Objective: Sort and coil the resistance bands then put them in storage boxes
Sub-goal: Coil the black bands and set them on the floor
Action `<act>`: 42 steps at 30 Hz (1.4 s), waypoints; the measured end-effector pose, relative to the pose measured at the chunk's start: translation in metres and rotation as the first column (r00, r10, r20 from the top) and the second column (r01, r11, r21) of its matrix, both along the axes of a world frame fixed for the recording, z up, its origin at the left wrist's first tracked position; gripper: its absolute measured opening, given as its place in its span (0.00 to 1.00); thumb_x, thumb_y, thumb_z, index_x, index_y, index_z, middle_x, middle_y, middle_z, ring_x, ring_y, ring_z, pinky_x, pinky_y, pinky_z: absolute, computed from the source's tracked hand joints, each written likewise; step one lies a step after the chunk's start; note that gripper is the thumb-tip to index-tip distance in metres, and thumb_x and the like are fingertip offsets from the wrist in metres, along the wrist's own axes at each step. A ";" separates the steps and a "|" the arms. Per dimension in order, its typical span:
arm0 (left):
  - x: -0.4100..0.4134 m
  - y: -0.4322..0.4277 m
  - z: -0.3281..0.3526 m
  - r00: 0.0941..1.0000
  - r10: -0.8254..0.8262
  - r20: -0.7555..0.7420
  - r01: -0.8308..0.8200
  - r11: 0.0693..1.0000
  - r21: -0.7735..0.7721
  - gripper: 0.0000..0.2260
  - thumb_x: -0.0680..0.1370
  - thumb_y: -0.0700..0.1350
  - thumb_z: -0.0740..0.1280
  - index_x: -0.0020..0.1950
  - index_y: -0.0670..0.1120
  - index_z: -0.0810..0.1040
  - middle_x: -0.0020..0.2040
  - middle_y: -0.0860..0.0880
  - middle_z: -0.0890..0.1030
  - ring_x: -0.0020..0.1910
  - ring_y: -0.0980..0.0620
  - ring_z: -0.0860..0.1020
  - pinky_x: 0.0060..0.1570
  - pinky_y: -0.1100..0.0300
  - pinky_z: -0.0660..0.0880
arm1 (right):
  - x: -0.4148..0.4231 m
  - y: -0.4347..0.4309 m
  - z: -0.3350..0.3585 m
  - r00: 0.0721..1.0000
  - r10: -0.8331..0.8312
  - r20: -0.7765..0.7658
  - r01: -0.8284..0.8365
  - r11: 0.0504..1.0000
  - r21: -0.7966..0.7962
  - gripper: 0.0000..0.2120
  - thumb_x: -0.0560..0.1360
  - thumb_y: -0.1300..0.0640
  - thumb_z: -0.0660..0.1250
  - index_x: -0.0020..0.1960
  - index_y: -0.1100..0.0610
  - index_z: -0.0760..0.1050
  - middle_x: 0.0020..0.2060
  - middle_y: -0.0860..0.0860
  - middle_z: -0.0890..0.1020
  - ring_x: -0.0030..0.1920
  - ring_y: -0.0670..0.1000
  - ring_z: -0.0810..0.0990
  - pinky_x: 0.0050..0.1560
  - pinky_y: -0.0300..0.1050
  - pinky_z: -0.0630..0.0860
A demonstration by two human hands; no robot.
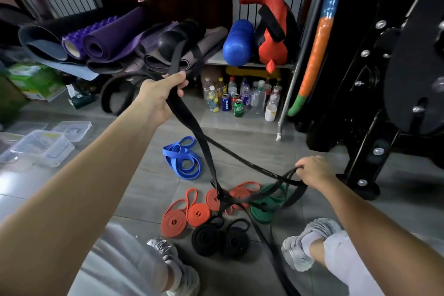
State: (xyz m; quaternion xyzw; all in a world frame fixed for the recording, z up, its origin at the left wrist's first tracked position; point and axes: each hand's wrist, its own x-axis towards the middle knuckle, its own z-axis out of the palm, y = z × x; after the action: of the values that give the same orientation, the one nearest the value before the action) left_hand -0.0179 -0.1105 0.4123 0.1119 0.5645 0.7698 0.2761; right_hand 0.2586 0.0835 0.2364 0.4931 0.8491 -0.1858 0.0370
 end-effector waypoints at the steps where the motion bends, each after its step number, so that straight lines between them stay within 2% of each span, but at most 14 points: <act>1: 0.001 0.001 -0.001 1.000 -0.003 -0.005 0.003 1.000 -0.012 0.05 0.73 0.36 0.71 0.41 0.41 0.76 0.35 0.47 0.80 0.37 0.55 0.80 0.28 0.68 0.70 | 0.000 -0.001 0.001 0.997 -0.044 -0.060 0.041 0.998 -0.042 0.11 0.75 0.62 0.62 0.53 0.57 0.81 0.50 0.55 0.83 0.53 0.57 0.78 0.48 0.44 0.74; 4: 0.002 0.004 -0.001 1.000 0.011 -0.013 -0.011 1.000 -0.013 0.05 0.72 0.36 0.72 0.40 0.40 0.76 0.31 0.49 0.81 0.40 0.54 0.81 0.28 0.68 0.70 | -0.002 -0.001 0.002 0.925 -0.276 -0.262 0.198 0.937 -0.287 0.07 0.74 0.64 0.65 0.48 0.62 0.82 0.39 0.58 0.83 0.36 0.56 0.79 0.31 0.41 0.72; 7: 0.000 0.003 0.001 1.000 0.027 -0.010 -0.027 1.000 -0.015 0.05 0.72 0.36 0.72 0.41 0.40 0.76 0.33 0.48 0.82 0.38 0.54 0.81 0.27 0.68 0.70 | -0.001 -0.002 0.002 0.708 -0.609 -0.358 0.213 0.668 -0.713 0.06 0.76 0.65 0.65 0.52 0.62 0.78 0.32 0.56 0.80 0.29 0.52 0.78 0.24 0.39 0.72; 12: -0.004 -0.001 0.003 0.998 0.044 0.038 -0.043 0.999 -0.014 0.05 0.73 0.37 0.71 0.44 0.41 0.76 0.35 0.46 0.82 0.34 0.55 0.79 0.27 0.69 0.70 | 0.014 -0.014 -0.016 0.527 -0.829 -0.189 0.029 0.240 -0.970 0.05 0.81 0.58 0.58 0.51 0.59 0.70 0.46 0.65 0.80 0.37 0.58 0.85 0.26 0.42 0.79; 14: 0.000 0.000 0.003 0.999 0.026 0.038 -0.025 1.000 -0.010 0.04 0.73 0.37 0.71 0.44 0.41 0.76 0.39 0.44 0.82 0.32 0.56 0.78 0.27 0.70 0.69 | 0.014 -0.030 -0.033 0.549 -0.825 -0.134 0.010 0.168 -0.986 0.07 0.81 0.54 0.58 0.52 0.58 0.70 0.47 0.64 0.80 0.36 0.56 0.84 0.28 0.41 0.77; 17: 0.011 0.003 0.000 0.999 -0.008 0.051 0.008 1.000 -0.017 0.03 0.74 0.36 0.69 0.43 0.40 0.76 0.40 0.42 0.81 0.27 0.57 0.77 0.26 0.70 0.70 | 0.007 -0.057 -0.057 0.806 -0.584 -0.092 0.215 0.434 -0.875 0.14 0.80 0.50 0.59 0.61 0.58 0.71 0.42 0.56 0.81 0.35 0.50 0.80 0.32 0.38 0.69; 20: 0.022 0.009 0.005 0.995 -0.051 0.081 0.052 0.999 -0.013 0.03 0.75 0.36 0.68 0.42 0.40 0.76 0.42 0.40 0.80 0.24 0.57 0.74 0.25 0.70 0.70 | -0.014 -0.069 -0.047 0.910 -0.389 -0.147 0.147 0.632 -0.761 0.22 0.75 0.47 0.67 0.64 0.56 0.70 0.46 0.51 0.80 0.38 0.47 0.80 0.37 0.38 0.71; 24: 0.042 0.019 0.023 0.978 -0.161 0.132 0.159 0.987 0.022 0.04 0.77 0.38 0.67 0.42 0.42 0.76 0.41 0.43 0.80 0.22 0.58 0.71 0.26 0.69 0.70 | -0.071 -0.083 0.000 0.867 -0.133 -0.480 -0.208 0.779 -0.591 0.51 0.61 0.44 0.79 0.75 0.49 0.54 0.73 0.53 0.64 0.69 0.51 0.67 0.65 0.47 0.68; 27: 0.056 0.022 0.043 0.956 -0.237 0.173 0.220 0.969 0.113 0.05 0.77 0.39 0.65 0.42 0.43 0.75 0.40 0.43 0.80 0.21 0.59 0.71 0.26 0.70 0.69 | -0.119 -0.108 0.036 0.738 0.021 -0.675 -0.406 0.812 -0.419 0.65 0.52 0.41 0.80 0.76 0.44 0.43 0.76 0.47 0.53 0.73 0.47 0.55 0.71 0.50 0.57; 29: 0.061 0.020 0.057 0.948 -0.270 0.168 0.244 0.956 0.162 0.05 0.78 0.39 0.65 0.42 0.42 0.75 0.39 0.43 0.79 0.21 0.58 0.72 0.25 0.70 0.69 | -0.137 -0.117 0.046 0.699 0.028 -0.715 -0.431 0.814 -0.390 0.58 0.52 0.42 0.81 0.74 0.42 0.52 0.71 0.44 0.65 0.67 0.40 0.64 0.67 0.48 0.64; 31: 0.060 0.016 0.069 0.949 -0.273 0.158 0.235 0.946 0.222 0.06 0.78 0.38 0.64 0.40 0.42 0.74 0.39 0.42 0.79 0.21 0.58 0.73 0.27 0.70 0.69 | -0.138 -0.118 0.039 0.704 0.017 -0.710 -0.411 0.824 -0.389 0.29 0.60 0.50 0.79 0.58 0.40 0.72 0.50 0.40 0.82 0.49 0.35 0.78 0.53 0.44 0.74; 34: 0.050 0.006 0.080 0.966 -0.234 0.111 0.206 0.954 0.220 0.09 0.78 0.40 0.65 0.37 0.45 0.72 0.38 0.45 0.80 0.20 0.59 0.71 0.25 0.67 0.68 | -0.114 -0.113 0.009 0.797 0.023 -0.604 -0.313 0.870 -0.381 0.03 0.66 0.56 0.73 0.37 0.50 0.80 0.34 0.45 0.83 0.37 0.44 0.80 0.46 0.47 0.77; 38: 0.035 -0.004 0.064 0.982 -0.187 0.012 0.186 0.981 0.060 0.08 0.78 0.41 0.65 0.39 0.46 0.73 0.38 0.48 0.80 0.20 0.59 0.69 0.24 0.69 0.65 | -0.079 -0.103 -0.009 0.887 0.060 -0.458 -0.264 0.880 -0.395 0.10 0.74 0.50 0.68 0.34 0.50 0.77 0.34 0.45 0.81 0.40 0.48 0.80 0.43 0.41 0.73; 42: 0.027 -0.008 0.031 0.970 -0.160 -0.183 0.111 0.961 -0.255 0.04 0.76 0.41 0.68 0.41 0.43 0.77 0.43 0.46 0.80 0.22 0.58 0.68 0.27 0.64 0.63 | -0.095 -0.085 0.052 0.708 -0.163 -0.687 -0.199 0.888 -0.415 0.13 0.79 0.61 0.61 0.38 0.55 0.78 0.34 0.47 0.82 0.38 0.48 0.81 0.41 0.40 0.76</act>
State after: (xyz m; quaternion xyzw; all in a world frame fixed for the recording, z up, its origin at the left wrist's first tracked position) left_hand 0.0094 -0.1182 0.4430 0.1932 0.6704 0.6588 0.2814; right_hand 0.1634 -0.0015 0.2882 0.3522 0.7337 -0.5547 -0.1729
